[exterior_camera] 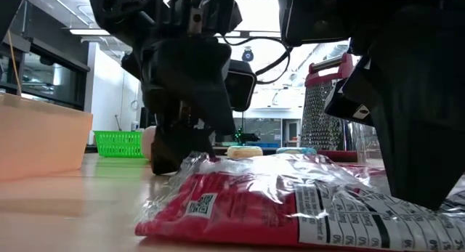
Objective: Pick & Place Food Item
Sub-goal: Put the red popcorn bag into the orange bin
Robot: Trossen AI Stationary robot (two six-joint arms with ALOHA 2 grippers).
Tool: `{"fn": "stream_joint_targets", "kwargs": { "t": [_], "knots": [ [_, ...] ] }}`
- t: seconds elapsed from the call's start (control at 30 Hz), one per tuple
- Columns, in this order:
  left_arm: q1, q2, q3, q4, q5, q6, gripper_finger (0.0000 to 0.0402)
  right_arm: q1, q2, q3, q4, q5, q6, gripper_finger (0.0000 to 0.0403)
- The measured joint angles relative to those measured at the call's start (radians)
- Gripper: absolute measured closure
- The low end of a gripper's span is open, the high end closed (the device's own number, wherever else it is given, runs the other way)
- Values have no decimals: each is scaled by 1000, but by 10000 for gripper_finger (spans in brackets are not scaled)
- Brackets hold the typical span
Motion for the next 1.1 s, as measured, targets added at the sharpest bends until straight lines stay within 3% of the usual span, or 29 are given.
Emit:
{"fn": "stream_joint_targets", "kwargs": {
  "t": [0.63,1.1],
  "knots": [
    [-76,0,40,-60,-182,56,193,-2,0,0,4,-4,-1,401],
    [-82,1,44,-30,-114,31,193,-3,0,0,5,-6,0,401]
  ]
}}
